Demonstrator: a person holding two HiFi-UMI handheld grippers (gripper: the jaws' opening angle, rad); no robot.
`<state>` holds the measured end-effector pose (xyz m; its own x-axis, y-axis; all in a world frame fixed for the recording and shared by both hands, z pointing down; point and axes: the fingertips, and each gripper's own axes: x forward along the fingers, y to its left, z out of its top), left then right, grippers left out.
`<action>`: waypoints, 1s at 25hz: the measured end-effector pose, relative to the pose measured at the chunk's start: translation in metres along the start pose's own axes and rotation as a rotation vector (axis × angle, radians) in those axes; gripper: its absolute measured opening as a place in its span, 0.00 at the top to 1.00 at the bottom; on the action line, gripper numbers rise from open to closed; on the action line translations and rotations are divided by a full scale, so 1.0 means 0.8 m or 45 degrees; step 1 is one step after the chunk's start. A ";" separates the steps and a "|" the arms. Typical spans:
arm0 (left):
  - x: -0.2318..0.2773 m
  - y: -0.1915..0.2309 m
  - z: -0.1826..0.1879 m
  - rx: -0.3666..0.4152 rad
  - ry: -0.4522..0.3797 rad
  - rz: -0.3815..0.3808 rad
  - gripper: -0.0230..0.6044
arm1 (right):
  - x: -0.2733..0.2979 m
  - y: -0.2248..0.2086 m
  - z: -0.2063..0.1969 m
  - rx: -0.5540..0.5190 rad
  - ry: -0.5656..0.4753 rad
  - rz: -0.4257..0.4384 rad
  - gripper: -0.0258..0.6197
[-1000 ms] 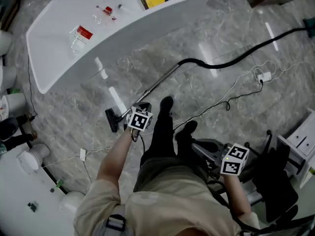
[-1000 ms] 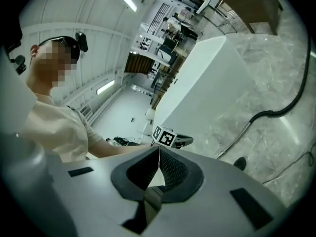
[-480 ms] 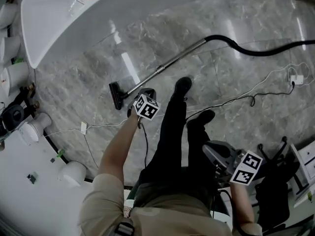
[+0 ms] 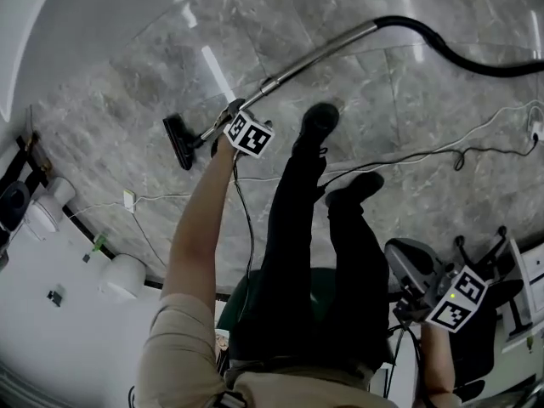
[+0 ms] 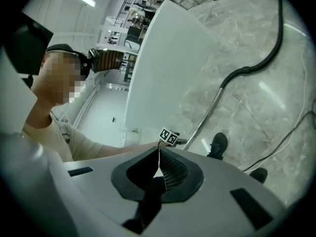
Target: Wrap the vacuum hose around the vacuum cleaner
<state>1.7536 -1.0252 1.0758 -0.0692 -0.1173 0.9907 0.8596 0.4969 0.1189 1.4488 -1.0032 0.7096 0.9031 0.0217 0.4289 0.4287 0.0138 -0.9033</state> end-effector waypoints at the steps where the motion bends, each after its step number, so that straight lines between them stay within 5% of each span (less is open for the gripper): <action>1: 0.019 0.004 -0.002 -0.074 0.031 -0.038 0.32 | 0.001 -0.012 0.013 0.029 -0.039 -0.011 0.95; 4: 0.067 0.019 0.004 -0.173 0.063 -0.052 0.28 | 0.009 -0.029 0.040 0.077 -0.132 0.031 0.95; 10: 0.157 0.038 0.017 0.084 0.094 0.112 0.28 | 0.036 -0.056 0.017 -0.033 -0.036 -0.012 0.95; 14: 0.204 0.037 0.014 0.061 0.164 0.086 0.28 | 0.049 -0.085 -0.004 0.052 -0.011 -0.010 0.95; 19: 0.228 0.024 0.004 0.311 0.229 0.119 0.28 | 0.057 -0.092 -0.006 0.042 0.023 -0.010 0.95; 22: 0.228 0.031 0.010 0.305 0.252 0.097 0.28 | 0.053 -0.098 0.002 0.058 -0.003 -0.024 0.95; 25: 0.225 0.037 0.013 0.288 0.300 0.090 0.39 | 0.054 -0.096 0.005 0.067 -0.033 -0.019 0.95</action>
<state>1.7614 -1.0224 1.2580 0.1280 -0.2584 0.9575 0.7220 0.6862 0.0886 1.4550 -0.9992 0.7976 0.8953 0.0466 0.4430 0.4397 0.0669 -0.8956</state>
